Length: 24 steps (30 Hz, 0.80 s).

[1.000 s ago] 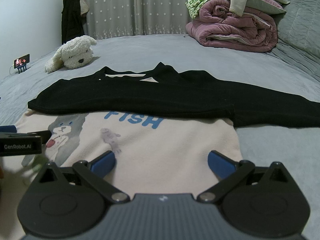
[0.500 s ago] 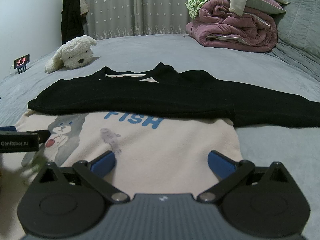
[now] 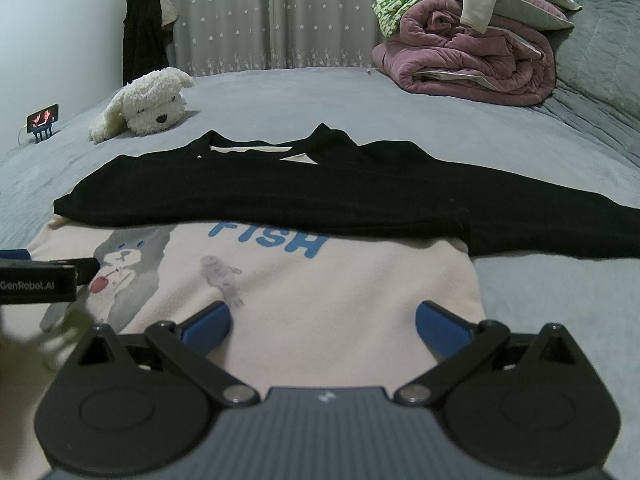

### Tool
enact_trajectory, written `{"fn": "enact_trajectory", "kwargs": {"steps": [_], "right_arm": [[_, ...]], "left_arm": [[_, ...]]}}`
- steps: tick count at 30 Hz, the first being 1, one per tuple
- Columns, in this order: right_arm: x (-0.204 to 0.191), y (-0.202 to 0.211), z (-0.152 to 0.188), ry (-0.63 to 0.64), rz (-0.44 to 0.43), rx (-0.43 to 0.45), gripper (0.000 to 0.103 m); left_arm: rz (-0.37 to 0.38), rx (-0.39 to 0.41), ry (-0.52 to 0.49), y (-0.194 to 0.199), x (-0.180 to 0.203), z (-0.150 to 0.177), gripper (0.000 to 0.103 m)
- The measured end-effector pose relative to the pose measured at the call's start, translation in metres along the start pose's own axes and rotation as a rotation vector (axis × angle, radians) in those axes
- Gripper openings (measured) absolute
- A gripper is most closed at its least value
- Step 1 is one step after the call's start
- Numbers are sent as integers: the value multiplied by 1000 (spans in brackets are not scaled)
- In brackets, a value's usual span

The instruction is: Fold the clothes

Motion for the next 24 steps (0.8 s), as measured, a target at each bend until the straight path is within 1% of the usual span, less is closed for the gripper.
{"fn": "enact_trajectory", "kwargs": {"steps": [4, 6, 8, 12, 15, 17, 19, 22, 24], "right_arm": [[3, 2, -6, 7, -28, -86, 103], [3, 3, -7, 27, -39, -112, 103], [4, 5, -7, 44, -47, -110, 103], [19, 17, -17, 32, 15, -76, 103], [43, 27, -35, -41, 12, -56, 103], [62, 32, -47, -85, 13, -38, 103], [87, 38, -56, -143, 37, -32, 103], [129, 48, -70, -242, 75, -19, 103], [160, 59, -78, -300, 113, 10, 103]], "left_arm": [[6, -6, 1, 0, -1, -1, 101], [8, -9, 1, 0, -1, -1, 101], [10, -11, 4, 0, -1, -1, 101], [25, -22, 18, 0, -3, -3, 100], [44, -36, 14, 0, -3, -5, 100], [73, -48, 9, 1, -4, -8, 100], [101, -51, 16, 3, -5, -11, 100], [122, -39, 20, 6, -5, -14, 100], [131, -27, 9, 8, -3, -15, 100]]}}
Point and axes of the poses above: each gripper's, at about its wrist camera, not at the fingertips, and y roughly against the way its jaws point, x to its right, z to its underside, the point moved 4 cm from there along -y, roughly the way its jaws point, and after that the axes turned 1 degree about x, right-handed, at the moved point
